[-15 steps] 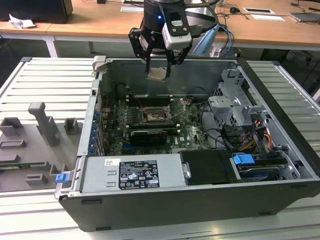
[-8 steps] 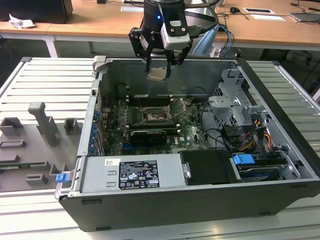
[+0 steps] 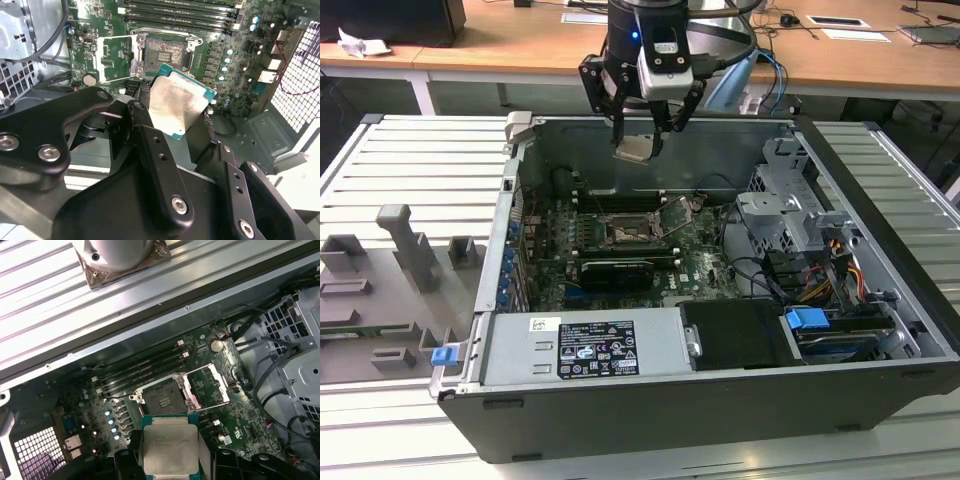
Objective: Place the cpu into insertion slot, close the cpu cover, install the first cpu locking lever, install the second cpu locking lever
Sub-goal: 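Place the cpu into insertion slot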
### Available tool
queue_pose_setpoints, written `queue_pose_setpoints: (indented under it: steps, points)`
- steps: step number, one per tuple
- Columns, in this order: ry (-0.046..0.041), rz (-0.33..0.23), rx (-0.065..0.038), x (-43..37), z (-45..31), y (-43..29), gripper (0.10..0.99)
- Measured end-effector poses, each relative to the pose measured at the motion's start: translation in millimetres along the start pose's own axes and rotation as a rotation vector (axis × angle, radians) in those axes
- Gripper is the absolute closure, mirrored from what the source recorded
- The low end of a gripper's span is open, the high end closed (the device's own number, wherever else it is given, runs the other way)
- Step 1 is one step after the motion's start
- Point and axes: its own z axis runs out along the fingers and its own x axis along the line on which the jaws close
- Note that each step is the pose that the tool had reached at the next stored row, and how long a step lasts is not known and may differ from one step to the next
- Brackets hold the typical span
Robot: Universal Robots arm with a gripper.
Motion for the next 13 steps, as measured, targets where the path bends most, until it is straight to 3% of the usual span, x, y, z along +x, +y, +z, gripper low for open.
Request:
queue_pose_setpoints:
  steps: [13]
  points:
    - [-0.004,0.039,0.001,-0.1,4.6,-0.4,0.553]
